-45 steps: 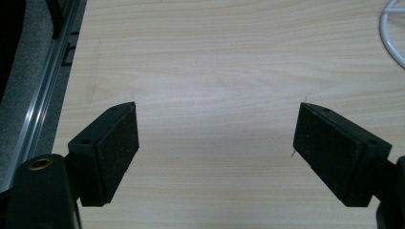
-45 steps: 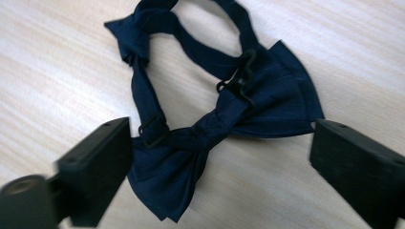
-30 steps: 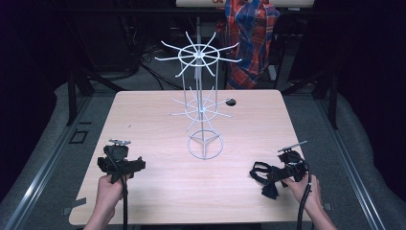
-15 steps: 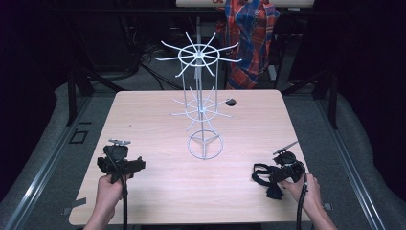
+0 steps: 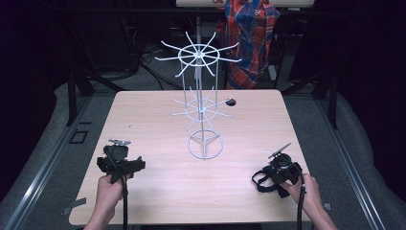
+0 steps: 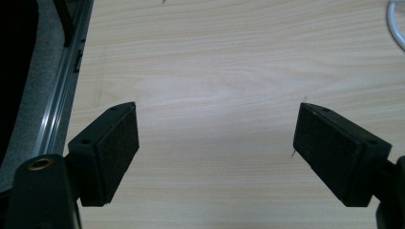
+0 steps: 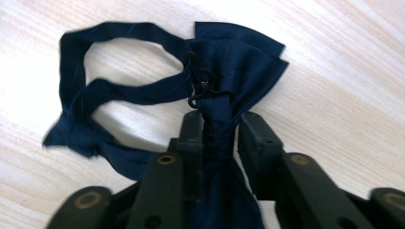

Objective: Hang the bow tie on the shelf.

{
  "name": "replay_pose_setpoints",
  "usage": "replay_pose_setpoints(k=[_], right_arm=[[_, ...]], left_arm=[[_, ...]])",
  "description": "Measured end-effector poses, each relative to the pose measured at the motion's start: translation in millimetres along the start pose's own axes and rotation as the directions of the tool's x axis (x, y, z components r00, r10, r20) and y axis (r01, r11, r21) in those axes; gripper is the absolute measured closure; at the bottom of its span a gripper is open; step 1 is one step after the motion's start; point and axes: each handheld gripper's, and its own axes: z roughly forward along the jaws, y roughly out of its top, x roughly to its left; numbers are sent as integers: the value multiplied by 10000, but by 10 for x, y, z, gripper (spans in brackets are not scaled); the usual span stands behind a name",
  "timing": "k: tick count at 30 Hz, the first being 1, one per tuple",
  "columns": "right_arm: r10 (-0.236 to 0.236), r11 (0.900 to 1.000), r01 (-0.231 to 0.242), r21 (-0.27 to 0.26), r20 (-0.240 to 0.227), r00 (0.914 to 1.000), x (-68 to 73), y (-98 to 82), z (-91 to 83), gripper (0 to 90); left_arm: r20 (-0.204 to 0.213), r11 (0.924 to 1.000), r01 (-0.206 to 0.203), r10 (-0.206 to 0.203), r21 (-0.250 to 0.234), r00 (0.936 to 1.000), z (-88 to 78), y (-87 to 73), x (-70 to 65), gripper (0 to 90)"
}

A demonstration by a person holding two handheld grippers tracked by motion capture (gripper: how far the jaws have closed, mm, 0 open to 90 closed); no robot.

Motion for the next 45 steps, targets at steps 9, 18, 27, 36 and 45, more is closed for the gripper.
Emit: replay_pose_setpoints(k=[9,18,27,36,45], right_arm=[[-39,9994,16,-355,-645,9979,18,22,-42,763],[540,9885,-701,-1343,-1195,9914,-104,36,-133,762],[540,9805,-788,-1802,-1385,9889,-179,147,-167,762],[597,9632,-955,-2512,-1467,9874,-209,255,-251,763],[311,9456,-836,-3145,-1685,9852,-186,366,-390,763]], left_arm=[[-8,10000,21,-21,-33,10000,-1,-1,8,159],[34,10000,74,-74,-21,10000,4,-3,29,159],[41,10000,52,-52,-14,10000,9,1,10,160],[76,10000,51,-51,-9,10000,21,12,8,160],[97,10000,64,-64,14,9999,20,5,7,160]])
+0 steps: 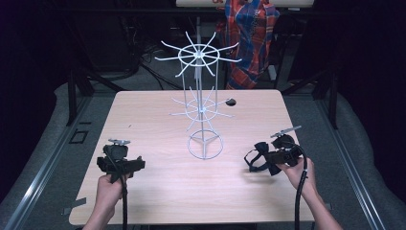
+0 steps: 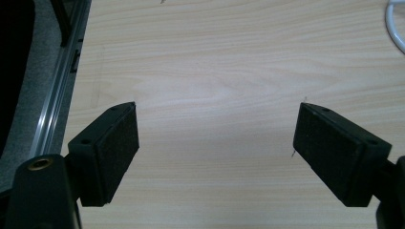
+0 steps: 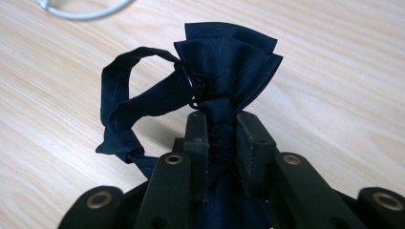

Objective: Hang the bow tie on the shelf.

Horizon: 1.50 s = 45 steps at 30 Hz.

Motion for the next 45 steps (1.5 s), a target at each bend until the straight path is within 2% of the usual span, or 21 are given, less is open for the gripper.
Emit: replay_pose_setpoints(k=[5,8,9,13,17,28,35,45], right_arm=[[-77,9996,69,-262,-313,9995,51,87,-35,763],[-233,9986,218,-482,-315,9992,93,159,-80,762],[-179,9975,145,-689,-496,9986,113,211,-116,763],[-162,9945,93,-1046,-655,9977,131,315,-176,763],[-216,9911,110,-1325,-791,9966,157,402,-213,763],[-358,9856,168,-1680,-1106,9932,247,542,-241,763],[-394,9823,174,-1867,-1149,9926,238,588,-261,764],[-369,9759,60,-2182,-1383,9897,222,631,-348,763]], left_arm=[[40,10000,-41,41,-20,10000,-11,-3,0,159],[48,10000,-93,93,11,9999,-3,-2,-5,160],[57,10000,-97,97,7,9999,-4,-3,-6,160],[-25,9999,-52,52,-119,10000,-21,-10,-1,160],[33,10000,-33,33,-45,10000,-20,-6,0,160],[-56,10000,-73,73,-62,10000,-10,-8,-10,160],[-59,9998,-185,185,-8,9998,-2,-7,-31,160],[-114,9999,-136,136,-16,9998,-3,-6,-26,160]])
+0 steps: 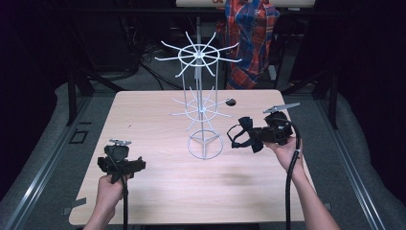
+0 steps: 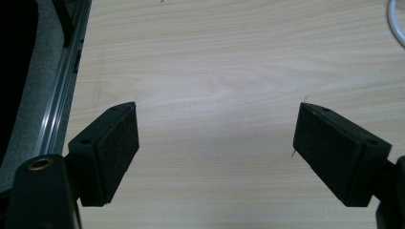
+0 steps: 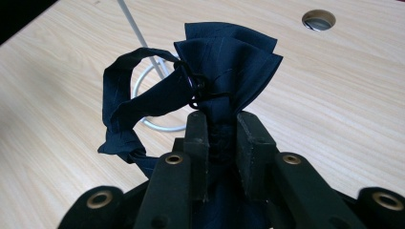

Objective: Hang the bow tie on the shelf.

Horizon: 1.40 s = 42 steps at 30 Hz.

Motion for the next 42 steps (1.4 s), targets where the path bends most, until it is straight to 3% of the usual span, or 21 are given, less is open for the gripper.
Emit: replay_pose_setpoints(k=[8,28,42], right_arm=[[-39,9989,28,-462,-229,9997,13,44,-133,763],[-95,9954,63,-954,-335,9994,5,139,-304,763],[-30,9933,-33,-1154,-539,9985,21,250,-240,762]], left_arm=[[-38,10000,7,-7,-32,10000,-6,0,8,160],[-18,10000,-51,51,21,10000,-8,3,-5,160],[-9,10000,-72,72,20,10000,2,1,-13,160]])
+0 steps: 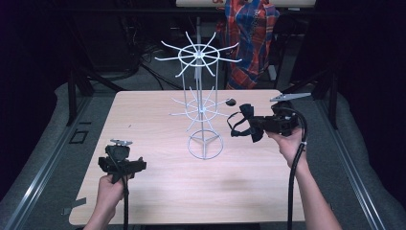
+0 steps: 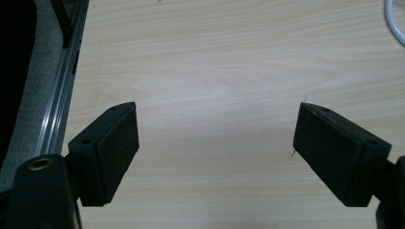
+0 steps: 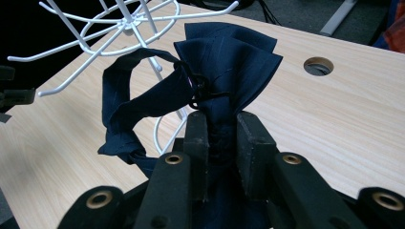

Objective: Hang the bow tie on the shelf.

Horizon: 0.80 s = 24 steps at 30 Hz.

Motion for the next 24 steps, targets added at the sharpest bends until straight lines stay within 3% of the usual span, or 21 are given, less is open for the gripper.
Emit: replay_pose_setpoints(k=[16,20,24], right_arm=[[531,9976,-542,441,252,9983,-45,10,263,761],[861,9950,-861,497,35,9963,-50,-8,328,761],[754,9957,-764,520,205,9969,-35,-19,366,761]], left_arm=[[34,10000,-38,38,54,10000,5,0,-5,160],[41,9999,-101,101,96,9999,8,1,-13,160],[55,9999,-92,92,102,9999,6,1,-10,160]])
